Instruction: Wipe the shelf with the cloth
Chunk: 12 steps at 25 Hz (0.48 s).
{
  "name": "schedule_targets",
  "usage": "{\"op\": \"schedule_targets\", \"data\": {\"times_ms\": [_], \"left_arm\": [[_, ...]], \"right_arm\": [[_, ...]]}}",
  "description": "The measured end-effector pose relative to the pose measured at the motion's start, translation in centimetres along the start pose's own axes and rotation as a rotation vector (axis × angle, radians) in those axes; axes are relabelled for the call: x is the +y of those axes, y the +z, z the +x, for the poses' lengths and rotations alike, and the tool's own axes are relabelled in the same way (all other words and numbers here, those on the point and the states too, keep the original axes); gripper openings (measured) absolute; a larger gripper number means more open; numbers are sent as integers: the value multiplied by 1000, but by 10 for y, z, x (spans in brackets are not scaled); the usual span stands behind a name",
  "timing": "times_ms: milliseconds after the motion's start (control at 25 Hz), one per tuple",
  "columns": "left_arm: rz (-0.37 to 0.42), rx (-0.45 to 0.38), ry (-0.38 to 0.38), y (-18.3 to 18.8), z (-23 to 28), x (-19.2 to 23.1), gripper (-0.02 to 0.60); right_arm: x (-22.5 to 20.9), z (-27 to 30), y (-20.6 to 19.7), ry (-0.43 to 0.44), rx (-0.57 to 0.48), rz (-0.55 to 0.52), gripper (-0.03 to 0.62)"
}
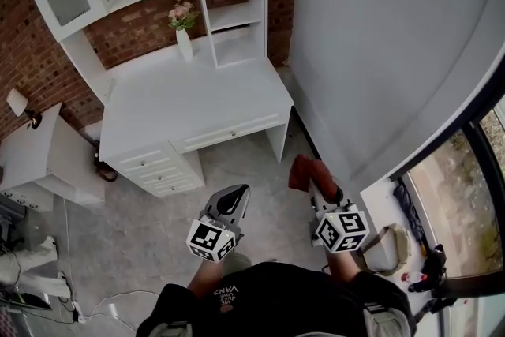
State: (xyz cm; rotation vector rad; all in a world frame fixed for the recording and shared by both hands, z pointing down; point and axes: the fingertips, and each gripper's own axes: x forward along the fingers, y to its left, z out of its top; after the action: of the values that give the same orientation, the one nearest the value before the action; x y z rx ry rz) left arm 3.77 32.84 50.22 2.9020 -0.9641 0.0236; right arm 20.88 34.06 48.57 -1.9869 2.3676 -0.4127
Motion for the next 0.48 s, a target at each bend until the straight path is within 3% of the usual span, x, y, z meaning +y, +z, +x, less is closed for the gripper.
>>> {"op": "schedule_targets", "data": {"times_ms": [480], "left_arm": [[32, -2, -130, 35, 21, 166, 8]], "right_arm": [[62, 128, 35, -140, -103, 48, 94]]}}
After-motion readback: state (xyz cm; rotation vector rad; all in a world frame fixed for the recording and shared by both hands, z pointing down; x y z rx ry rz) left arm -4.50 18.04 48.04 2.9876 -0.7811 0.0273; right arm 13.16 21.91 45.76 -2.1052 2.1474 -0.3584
